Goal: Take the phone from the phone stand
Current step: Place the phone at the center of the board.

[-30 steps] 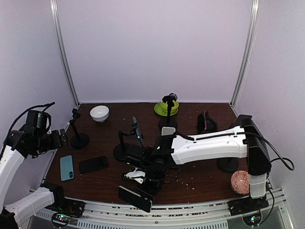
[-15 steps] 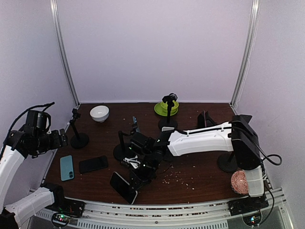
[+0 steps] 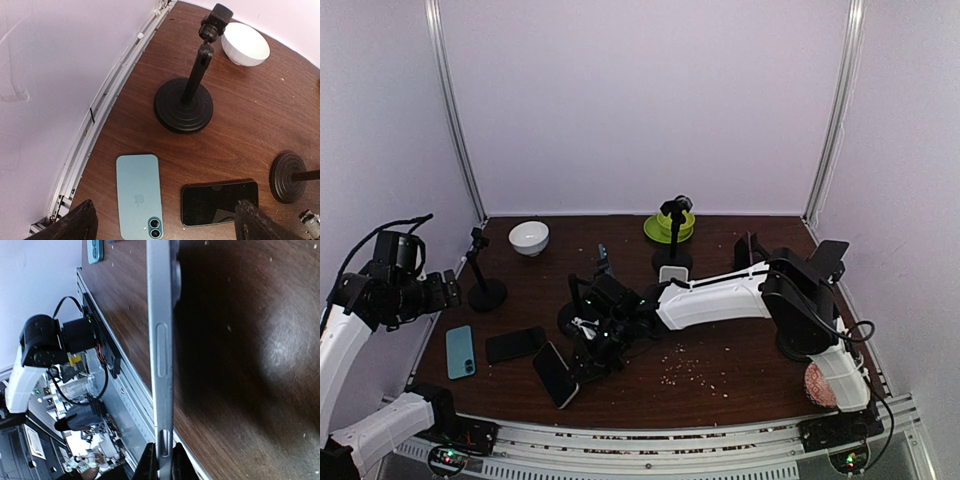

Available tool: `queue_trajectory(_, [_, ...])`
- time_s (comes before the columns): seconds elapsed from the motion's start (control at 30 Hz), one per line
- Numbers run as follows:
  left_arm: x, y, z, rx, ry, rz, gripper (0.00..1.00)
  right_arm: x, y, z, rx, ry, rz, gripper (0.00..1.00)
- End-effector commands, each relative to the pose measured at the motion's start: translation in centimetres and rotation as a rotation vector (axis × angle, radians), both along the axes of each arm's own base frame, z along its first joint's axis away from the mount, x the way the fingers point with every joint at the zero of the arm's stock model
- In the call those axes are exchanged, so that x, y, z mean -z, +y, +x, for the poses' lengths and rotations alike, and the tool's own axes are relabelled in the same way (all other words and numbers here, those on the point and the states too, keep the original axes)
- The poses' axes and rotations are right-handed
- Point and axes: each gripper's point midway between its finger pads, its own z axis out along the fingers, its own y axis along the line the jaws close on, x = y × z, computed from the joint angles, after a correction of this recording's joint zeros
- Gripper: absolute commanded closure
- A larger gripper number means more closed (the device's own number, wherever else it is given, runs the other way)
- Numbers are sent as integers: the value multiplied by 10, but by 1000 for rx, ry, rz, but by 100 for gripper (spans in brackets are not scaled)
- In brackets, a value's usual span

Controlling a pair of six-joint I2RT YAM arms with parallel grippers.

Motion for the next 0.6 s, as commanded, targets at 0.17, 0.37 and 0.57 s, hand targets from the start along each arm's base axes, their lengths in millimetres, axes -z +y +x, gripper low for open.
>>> queue_trajectory(0.17, [0,-1,5,6,-19,-8,2,18,10,14,124,96,-40,83])
queue_trajectory(0.37, [-1,1,5,1,-23,-8,2,25,-3,20,157,93,-93,74])
queue_trajectory(0.57, [-1,1,5,0,-25,-7,2,19,-10,24,160,53,-116,65])
